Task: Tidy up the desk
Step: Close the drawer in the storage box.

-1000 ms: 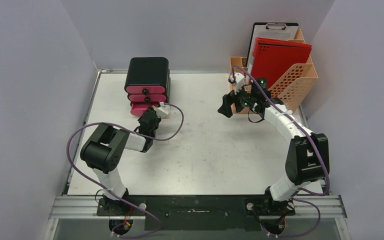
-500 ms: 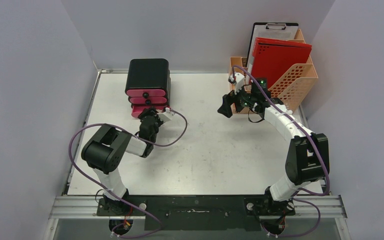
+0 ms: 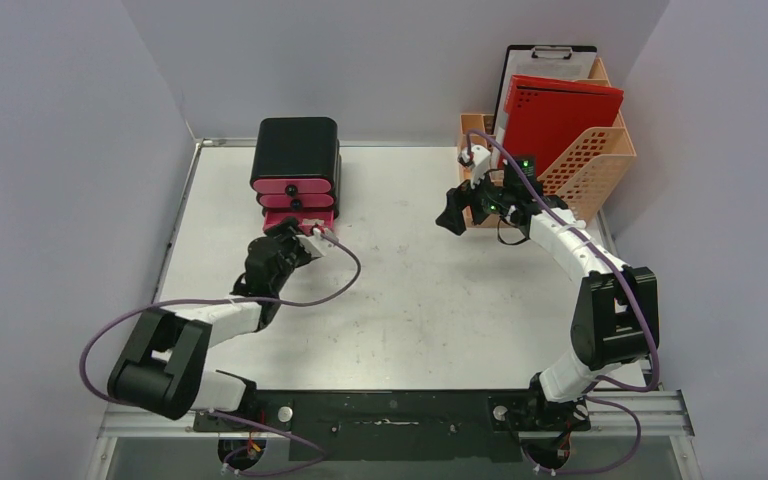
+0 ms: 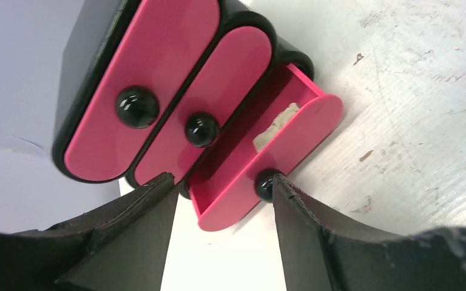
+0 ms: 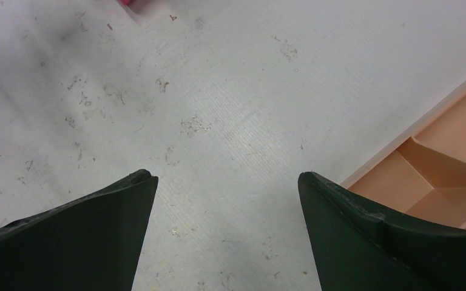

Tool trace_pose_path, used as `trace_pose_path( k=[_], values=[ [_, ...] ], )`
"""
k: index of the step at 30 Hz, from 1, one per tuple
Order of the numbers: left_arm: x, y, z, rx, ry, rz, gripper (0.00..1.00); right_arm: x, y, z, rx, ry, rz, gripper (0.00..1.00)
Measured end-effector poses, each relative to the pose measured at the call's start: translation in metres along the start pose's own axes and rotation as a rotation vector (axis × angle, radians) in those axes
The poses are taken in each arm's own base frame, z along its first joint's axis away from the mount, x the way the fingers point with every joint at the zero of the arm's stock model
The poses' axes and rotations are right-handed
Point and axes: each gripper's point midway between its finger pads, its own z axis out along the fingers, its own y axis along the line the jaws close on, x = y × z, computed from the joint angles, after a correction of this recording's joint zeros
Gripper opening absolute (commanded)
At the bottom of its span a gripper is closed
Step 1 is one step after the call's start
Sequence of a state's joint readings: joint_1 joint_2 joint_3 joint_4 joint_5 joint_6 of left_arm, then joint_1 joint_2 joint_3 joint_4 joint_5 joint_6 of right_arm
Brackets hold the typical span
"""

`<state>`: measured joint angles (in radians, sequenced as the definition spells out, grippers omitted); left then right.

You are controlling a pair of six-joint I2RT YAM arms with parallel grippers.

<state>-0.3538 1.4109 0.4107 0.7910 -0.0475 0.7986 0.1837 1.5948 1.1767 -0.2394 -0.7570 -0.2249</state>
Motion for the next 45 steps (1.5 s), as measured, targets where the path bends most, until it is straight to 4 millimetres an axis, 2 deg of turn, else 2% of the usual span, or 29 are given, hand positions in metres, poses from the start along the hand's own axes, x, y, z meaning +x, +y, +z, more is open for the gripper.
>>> trace_pose_path(
  k=[2, 5, 11, 16, 20, 25, 31, 40, 45],
  values=[
    [-0.003, 0.01, -0.005, 0.015, -0.03, -0.012, 0.56, 0.0, 0.0, 0.0, -0.002, -0.001, 0.002, 0.9],
    [0.011, 0.012, -0.009, 0.071, -0.03, -0.021, 0.56, 0.0, 0.001, 0.0, -0.003, -0.001, 0.003, 0.9],
    [0.053, -0.007, -0.017, 0.248, -0.008, 0.014, 0.54, 0.001, 0.001, -0.001, -0.003, -0.001, 0.003, 0.9],
    [0.06, -0.025, -0.013, 0.335, -0.053, 0.096, 0.51, -0.001, 0.003, -0.004, 0.0, -0.008, -0.002, 0.9],
    [0.067, -0.031, -0.007, 0.338, -0.071, 0.173, 0.45, 0.0, 0.0, -0.006, 0.006, -0.008, 0.001, 0.9],
    [0.086, -0.046, -0.004, 0.322, -0.074, 0.245, 0.43, 0.0, -0.002, -0.007, 0.01, -0.008, 0.005, 0.9],
    [0.086, -0.041, 0.002, 0.256, -0.112, 0.293, 0.39, 0.0, -0.002, -0.007, 0.011, -0.008, 0.005, 0.9],
    [0.072, -0.026, 0.008, 0.164, -0.173, 0.29, 0.38, 0.0, -0.002, -0.007, 0.011, -0.008, 0.005, 0.9],
    [0.07, -0.026, 0.009, 0.167, -0.181, 0.27, 0.38, 0.0, -0.002, -0.007, 0.011, -0.008, 0.005, 0.9]
  ],
)
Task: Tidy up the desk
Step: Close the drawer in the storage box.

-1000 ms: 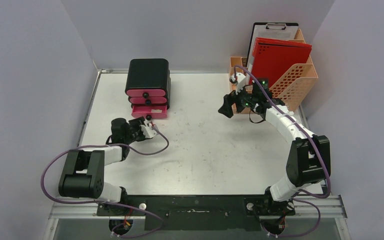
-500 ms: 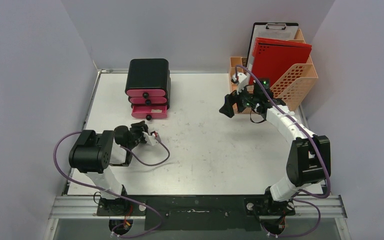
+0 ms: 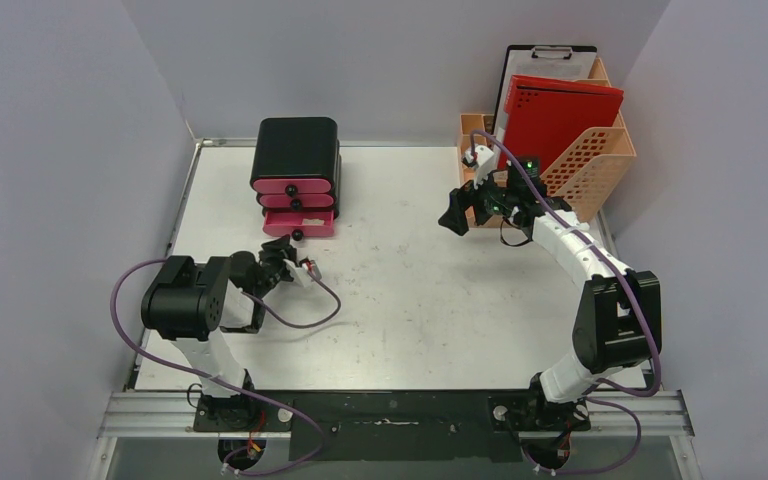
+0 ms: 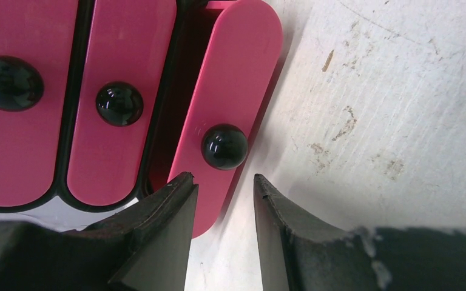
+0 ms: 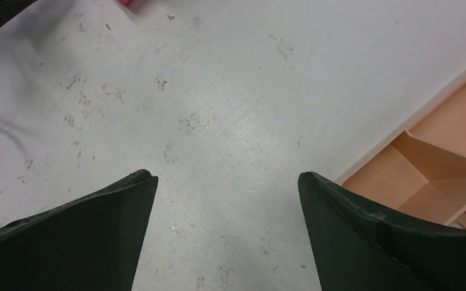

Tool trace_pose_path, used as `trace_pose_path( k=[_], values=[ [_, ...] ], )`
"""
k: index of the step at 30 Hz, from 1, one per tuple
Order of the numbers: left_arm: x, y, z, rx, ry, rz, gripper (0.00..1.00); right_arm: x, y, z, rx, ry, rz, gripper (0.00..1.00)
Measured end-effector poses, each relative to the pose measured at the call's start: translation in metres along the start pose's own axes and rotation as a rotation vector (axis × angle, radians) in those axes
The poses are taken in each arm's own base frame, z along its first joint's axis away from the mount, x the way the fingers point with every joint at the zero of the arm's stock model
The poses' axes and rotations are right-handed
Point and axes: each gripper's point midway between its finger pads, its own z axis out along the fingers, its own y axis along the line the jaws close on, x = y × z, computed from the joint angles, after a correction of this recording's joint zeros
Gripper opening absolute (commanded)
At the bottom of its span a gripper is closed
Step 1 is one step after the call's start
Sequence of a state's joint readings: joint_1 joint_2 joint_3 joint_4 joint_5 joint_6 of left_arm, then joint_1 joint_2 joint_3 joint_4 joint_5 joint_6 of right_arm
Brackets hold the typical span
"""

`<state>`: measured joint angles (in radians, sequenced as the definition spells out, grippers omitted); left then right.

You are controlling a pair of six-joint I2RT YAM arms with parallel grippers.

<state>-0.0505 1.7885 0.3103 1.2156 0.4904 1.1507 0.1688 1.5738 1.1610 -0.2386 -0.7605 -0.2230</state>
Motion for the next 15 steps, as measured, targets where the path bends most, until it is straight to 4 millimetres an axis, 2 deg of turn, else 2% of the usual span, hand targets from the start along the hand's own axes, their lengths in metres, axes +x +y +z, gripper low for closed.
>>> trace_pose_path(
  k=[15],
  values=[
    [0.002, 0.016, 0.017, -0.036, -0.003, -0.035, 0.36, 0.0, 0.0, 0.0, 0.0, 0.0, 0.0, 0.9]
  ],
)
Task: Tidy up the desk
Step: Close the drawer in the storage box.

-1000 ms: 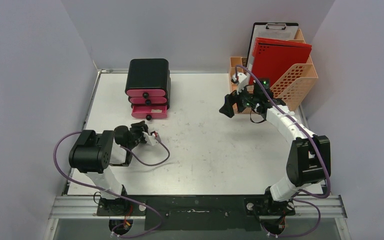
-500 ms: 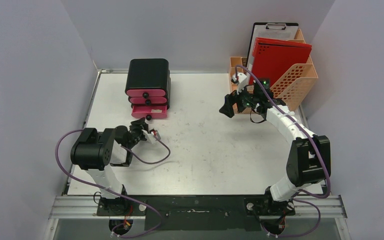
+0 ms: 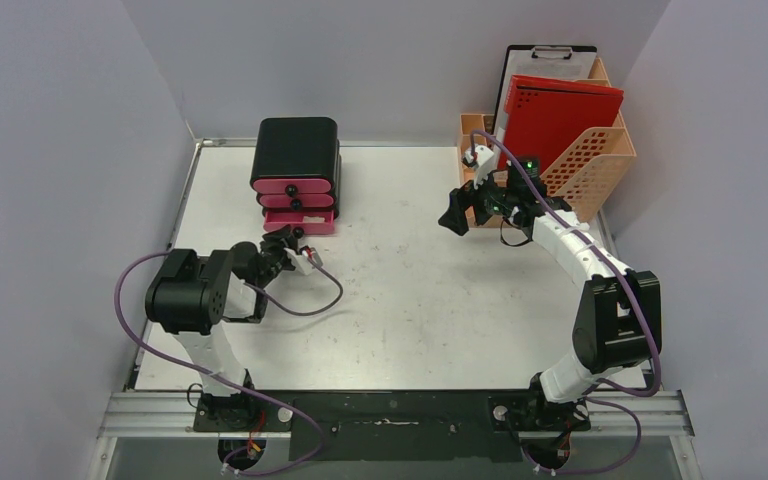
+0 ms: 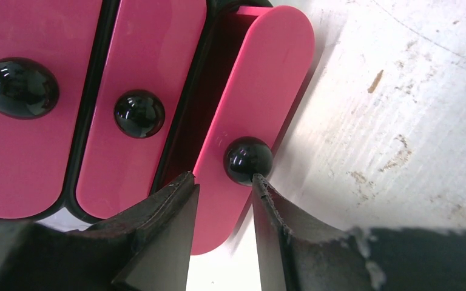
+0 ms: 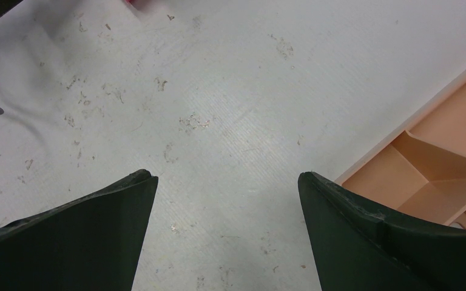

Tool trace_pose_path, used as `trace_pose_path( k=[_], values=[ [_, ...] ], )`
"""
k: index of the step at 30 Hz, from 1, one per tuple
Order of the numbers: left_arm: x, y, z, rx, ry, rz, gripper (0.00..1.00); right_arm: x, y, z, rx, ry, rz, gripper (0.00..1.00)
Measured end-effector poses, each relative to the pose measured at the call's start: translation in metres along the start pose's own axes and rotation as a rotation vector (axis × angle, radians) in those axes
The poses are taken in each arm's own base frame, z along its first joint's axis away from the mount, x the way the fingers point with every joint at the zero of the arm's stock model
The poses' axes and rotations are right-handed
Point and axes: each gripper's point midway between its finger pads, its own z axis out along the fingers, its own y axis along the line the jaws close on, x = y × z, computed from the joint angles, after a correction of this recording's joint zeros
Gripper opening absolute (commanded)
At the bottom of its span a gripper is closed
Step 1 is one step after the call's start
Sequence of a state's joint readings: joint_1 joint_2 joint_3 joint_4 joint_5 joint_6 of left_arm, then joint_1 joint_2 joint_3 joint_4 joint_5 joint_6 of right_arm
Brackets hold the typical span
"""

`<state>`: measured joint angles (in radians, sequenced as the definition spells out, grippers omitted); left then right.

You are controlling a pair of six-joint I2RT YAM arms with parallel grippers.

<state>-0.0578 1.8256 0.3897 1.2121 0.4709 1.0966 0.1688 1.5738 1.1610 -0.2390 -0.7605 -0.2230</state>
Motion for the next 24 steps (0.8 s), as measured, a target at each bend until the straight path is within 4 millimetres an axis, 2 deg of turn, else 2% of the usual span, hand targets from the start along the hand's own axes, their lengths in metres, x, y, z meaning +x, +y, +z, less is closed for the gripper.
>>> trace_pose_path(
  k=[8, 14, 19, 24],
  values=[
    [0.0, 0.012, 0.012, -0.032, 0.002, -0.027, 0.35, 0.0, 0.0, 0.0, 0.0, 0.0, 0.0, 0.9],
    [0.0, 0.023, 0.022, -0.07, 0.017, -0.015, 0.3, 0.0, 0.0, 0.0, 0.0, 0.0, 0.0, 0.9],
    [0.006, 0.023, 0.029, -0.104, 0.045, -0.003, 0.27, 0.0, 0.0, 0.0, 0.0, 0.001, 0.0, 0.9],
    [0.005, 0.022, 0.028, -0.12, 0.046, -0.004, 0.26, 0.0, 0.0, 0.0, 0.0, 0.001, -0.001, 0.9]
  ],
)
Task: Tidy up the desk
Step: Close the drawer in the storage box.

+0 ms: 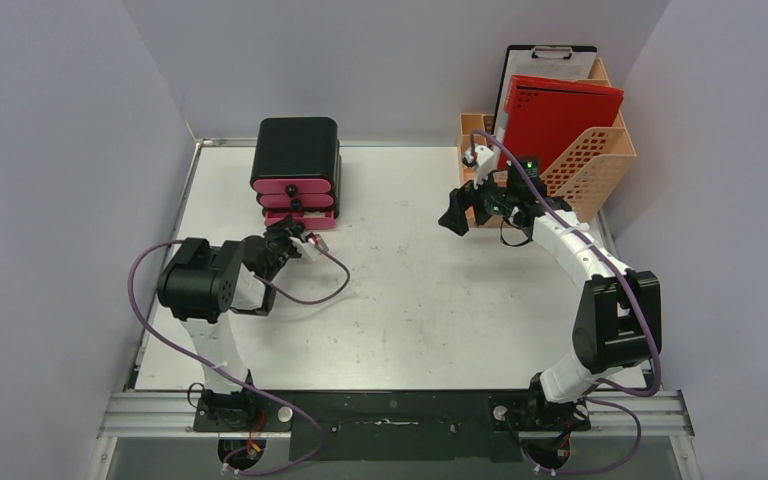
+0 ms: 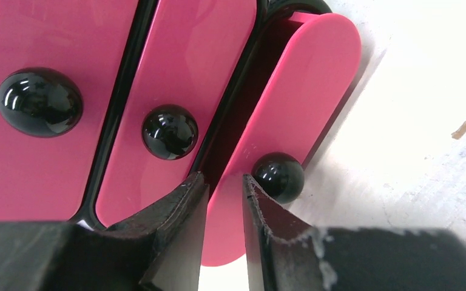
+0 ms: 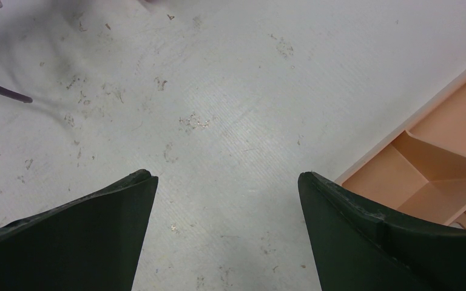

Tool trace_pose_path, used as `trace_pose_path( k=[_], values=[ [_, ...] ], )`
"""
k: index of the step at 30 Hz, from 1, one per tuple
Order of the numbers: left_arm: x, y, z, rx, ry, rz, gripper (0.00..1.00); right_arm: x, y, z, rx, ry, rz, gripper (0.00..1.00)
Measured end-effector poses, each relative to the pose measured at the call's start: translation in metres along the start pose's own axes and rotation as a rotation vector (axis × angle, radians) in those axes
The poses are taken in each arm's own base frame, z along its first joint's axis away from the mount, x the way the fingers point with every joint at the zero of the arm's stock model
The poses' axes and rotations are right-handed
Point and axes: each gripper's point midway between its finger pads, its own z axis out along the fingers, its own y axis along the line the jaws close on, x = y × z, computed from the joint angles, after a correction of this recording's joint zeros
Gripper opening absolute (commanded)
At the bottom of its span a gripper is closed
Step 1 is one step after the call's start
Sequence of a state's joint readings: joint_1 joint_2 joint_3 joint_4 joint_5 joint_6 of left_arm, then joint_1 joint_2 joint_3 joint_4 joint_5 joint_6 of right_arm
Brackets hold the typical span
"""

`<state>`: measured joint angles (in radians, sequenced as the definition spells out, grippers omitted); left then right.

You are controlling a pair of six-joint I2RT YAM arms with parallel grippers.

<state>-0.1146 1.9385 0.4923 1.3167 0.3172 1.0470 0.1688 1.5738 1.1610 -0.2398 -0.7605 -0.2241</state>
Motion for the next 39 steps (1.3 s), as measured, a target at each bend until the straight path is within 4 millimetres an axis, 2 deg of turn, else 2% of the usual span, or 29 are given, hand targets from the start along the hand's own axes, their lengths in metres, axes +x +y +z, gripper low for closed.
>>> trace_pose_path(
  k=[4, 9, 11, 22, 28, 35, 39],
  values=[
    [-0.004, 0.003, -0.008, 0.008, -0.008, -0.032, 0.26, 0.0, 0.0, 0.0, 0.0, 0.0, 0.0, 0.9],
    [-0.02, 0.018, -0.019, 0.04, -0.053, -0.058, 0.25, 0.0, 0.0, 0.0, 0.0, 0.0, 0.0, 0.9],
    [-0.024, 0.018, -0.023, 0.076, -0.062, -0.069, 0.25, 0.0, 0.0, 0.0, 0.0, 0.0, 0.0, 0.9],
    [-0.014, -0.038, -0.036, 0.336, -0.026, -0.129, 0.25, 0.0, 0.0, 0.0, 0.0, 0.0, 0.0, 0.9],
    [-0.015, -0.035, -0.03, 0.336, -0.023, -0.103, 0.19, 0.0, 0.0, 0.0, -0.001, 0.0, 0.0, 0.9],
    [-0.008, -0.051, -0.022, 0.345, 0.002, -0.069, 0.13, 0.0, 0.0, 0.0, 0.0, 0.001, -0.001, 0.9],
    [-0.003, -0.048, -0.017, 0.317, 0.018, -0.058, 0.09, 0.0, 0.0, 0.0, 0.0, 0.001, -0.002, 0.9]
  ],
)
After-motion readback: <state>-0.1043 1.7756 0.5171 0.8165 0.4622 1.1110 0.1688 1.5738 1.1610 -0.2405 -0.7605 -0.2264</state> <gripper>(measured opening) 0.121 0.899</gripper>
